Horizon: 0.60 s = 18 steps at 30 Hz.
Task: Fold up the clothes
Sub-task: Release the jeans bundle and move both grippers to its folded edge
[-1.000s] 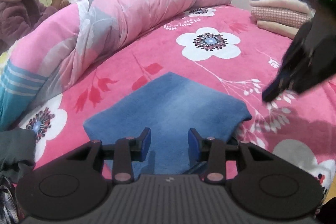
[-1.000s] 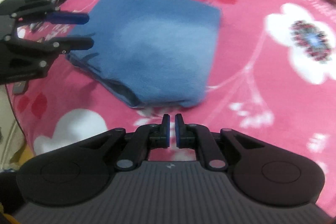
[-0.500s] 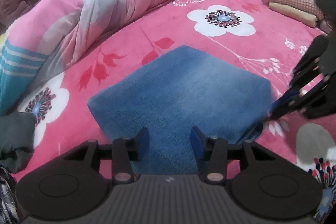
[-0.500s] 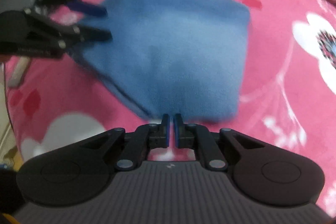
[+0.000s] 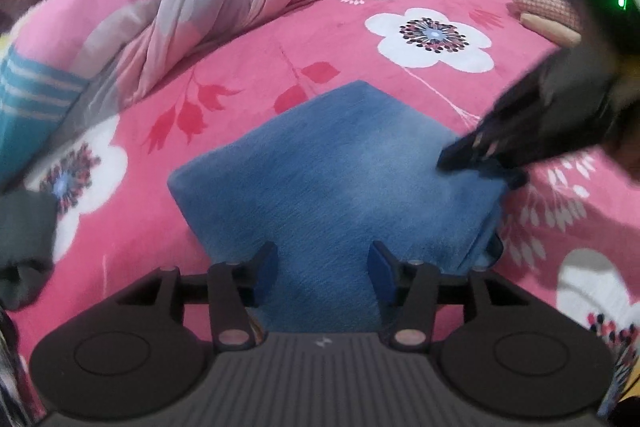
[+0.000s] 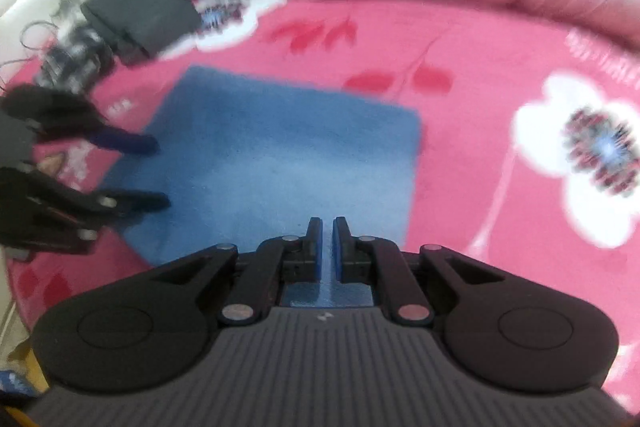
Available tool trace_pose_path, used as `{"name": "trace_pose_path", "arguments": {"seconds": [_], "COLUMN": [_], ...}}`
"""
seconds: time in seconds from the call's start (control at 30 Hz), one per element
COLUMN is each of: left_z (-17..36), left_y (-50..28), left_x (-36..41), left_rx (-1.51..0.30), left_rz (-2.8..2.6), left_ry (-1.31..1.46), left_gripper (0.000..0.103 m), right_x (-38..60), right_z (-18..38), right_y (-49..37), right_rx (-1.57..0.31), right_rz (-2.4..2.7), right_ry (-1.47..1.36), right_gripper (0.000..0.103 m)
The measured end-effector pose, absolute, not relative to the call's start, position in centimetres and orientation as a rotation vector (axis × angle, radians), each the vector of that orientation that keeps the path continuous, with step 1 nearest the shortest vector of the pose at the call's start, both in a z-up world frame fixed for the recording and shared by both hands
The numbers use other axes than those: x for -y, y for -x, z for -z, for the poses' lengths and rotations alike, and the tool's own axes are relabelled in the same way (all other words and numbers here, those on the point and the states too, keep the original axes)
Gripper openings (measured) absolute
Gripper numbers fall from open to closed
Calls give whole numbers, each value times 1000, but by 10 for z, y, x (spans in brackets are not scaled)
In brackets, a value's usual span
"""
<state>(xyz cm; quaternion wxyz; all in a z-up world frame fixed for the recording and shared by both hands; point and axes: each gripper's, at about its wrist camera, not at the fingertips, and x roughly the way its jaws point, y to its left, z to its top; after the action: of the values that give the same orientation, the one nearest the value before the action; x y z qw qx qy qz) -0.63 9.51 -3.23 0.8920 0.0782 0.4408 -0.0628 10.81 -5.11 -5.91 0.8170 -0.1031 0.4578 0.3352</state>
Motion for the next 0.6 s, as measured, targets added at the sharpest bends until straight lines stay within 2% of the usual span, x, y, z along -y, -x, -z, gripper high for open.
{"name": "trace_pose_path", "arguments": {"seconds": [0.17,0.37,0.43,0.47,0.5,0.6], "left_z": [27,22,23,23,21,12], "left_y": [1,-3,-4,-5,-5,-1], "left_x": [-104,-114,-120,-124,-128,-146], "left_rx": [-943,-947,-961,-968,-967,-942], "left_rz": [136,126,110,96,82,36], "left_ry": [-108,-70,-31,-4,20,129], "left_gripper": [58,63,64,64,63,64], "right_x": [52,49,44,41,39,51], "right_z": [50,41,59,72,85,83], "right_y": [-114,-162,-187,-197,-206,-212], "right_rx": [-1019,-931,-947,-982,-1025,-1048], "right_rz": [-662,-600,-561,-541,-519,-481], "right_ry": [111,-23,-55,-81,-109,-249], "right_gripper": [6,7,11,17,17,21]}}
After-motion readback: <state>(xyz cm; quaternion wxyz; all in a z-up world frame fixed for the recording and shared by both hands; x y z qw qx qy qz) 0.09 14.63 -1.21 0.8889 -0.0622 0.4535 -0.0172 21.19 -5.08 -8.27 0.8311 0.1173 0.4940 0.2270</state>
